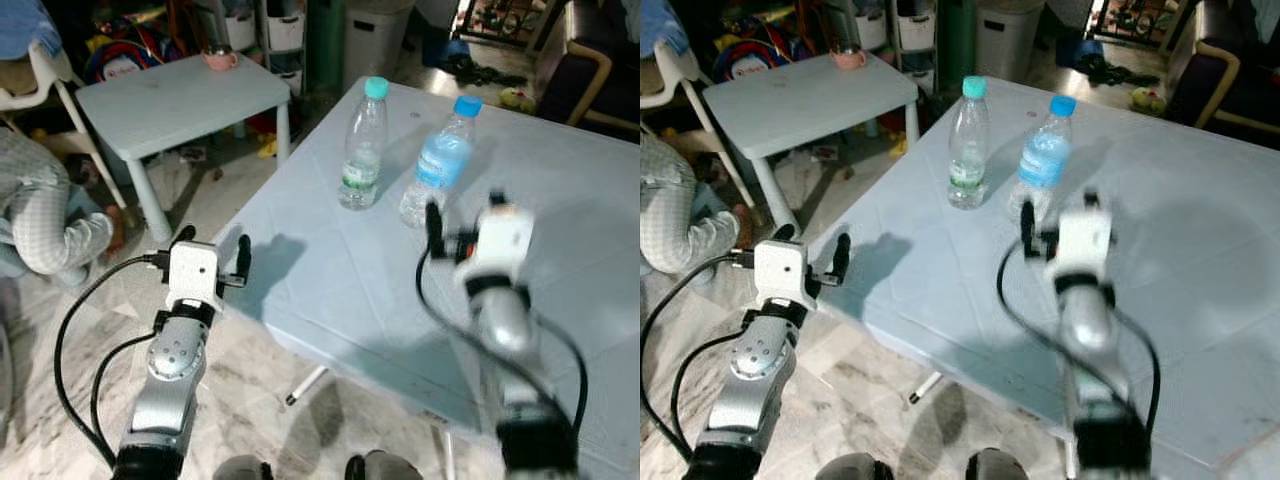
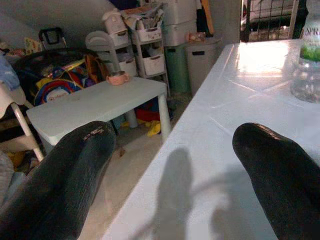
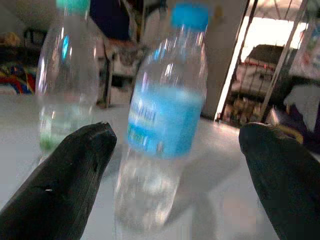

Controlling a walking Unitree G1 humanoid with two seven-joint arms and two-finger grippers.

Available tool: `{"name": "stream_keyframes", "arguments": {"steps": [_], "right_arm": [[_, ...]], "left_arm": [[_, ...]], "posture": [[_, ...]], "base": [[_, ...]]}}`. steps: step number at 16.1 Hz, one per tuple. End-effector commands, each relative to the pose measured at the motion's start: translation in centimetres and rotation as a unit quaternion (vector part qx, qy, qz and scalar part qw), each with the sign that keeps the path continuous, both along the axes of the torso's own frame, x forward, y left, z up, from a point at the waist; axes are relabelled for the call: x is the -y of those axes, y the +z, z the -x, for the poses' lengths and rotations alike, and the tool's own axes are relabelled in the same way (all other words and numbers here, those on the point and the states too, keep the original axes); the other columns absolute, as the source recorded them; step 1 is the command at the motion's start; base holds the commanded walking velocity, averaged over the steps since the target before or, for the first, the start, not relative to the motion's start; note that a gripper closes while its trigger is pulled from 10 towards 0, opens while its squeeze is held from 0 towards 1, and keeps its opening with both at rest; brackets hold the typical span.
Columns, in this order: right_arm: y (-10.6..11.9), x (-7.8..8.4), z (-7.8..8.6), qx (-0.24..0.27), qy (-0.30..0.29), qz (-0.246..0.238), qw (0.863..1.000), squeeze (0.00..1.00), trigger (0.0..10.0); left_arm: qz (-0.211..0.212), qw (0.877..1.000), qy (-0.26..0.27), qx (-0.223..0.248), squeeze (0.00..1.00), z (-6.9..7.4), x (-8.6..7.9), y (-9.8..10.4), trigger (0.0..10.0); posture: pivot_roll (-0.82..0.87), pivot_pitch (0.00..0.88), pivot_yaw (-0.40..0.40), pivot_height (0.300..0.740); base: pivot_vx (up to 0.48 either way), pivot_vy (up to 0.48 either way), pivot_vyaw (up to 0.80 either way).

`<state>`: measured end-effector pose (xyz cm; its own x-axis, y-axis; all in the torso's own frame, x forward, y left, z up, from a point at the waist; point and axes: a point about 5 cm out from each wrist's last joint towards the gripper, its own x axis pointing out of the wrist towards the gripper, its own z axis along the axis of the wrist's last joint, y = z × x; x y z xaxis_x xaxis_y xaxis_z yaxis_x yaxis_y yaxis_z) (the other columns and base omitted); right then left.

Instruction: Restocking fridge

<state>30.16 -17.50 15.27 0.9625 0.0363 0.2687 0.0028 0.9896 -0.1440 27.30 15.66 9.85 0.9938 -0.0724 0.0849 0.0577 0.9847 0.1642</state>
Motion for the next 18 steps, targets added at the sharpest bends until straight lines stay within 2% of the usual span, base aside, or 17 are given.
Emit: {"name": "stream_keyframes", "arguments": {"steps": [1,2,8,10,15,18], "right_arm": [[0.4,0.4,-0.6,0.000,0.002,-0.006,1.000,0.00,10.0],[1.6,0.5,-1.9,0.008,0.012,-0.007,1.000,0.00,10.0],[5.2,-0.2,-5.0,0.030,0.050,-0.007,0.998,0.00,10.0],[6.6,0.0,-5.5,0.047,0.052,-0.010,0.998,0.00,10.0],[8.2,0.8,-6.4,0.060,0.045,-0.010,0.997,0.00,10.0],[9.0,1.5,-6.6,0.064,0.019,-0.018,0.998,0.00,10.0]], "left_arm": [[-0.006,1.000,0.005,-0.001,0.00,0.1,-0.2,0.1,10.0],[-0.008,1.000,0.007,-0.003,0.00,0.3,-0.4,0.1,10.0],[-0.016,1.000,0.011,-0.003,0.00,0.4,-0.9,0.4,10.0],[-0.020,1.000,0.011,-0.004,0.00,0.3,-1.0,0.5,10.0],[-0.023,1.000,0.006,-0.006,0.00,0.3,-1.0,0.5,10.0],[-0.025,1.000,0.006,-0.005,0.00,0.4,-1.2,0.5,10.0]], "posture": [[0.07,0.093,-0.017,0.740],[0.08,0.098,-0.017,0.740],[0.11,0.106,-0.008,0.740],[0.11,0.108,-0.004,0.740],[0.12,0.105,0.003,0.740],[0.12,0.100,0.000,0.740]], "base": [[0.000,0.000,0.00],[0.000,0.000,0.00],[0.000,0.000,0.00],[0.000,0.000,0.00],[0.000,0.000,0.00],[0.000,0.000,0.00]]}}
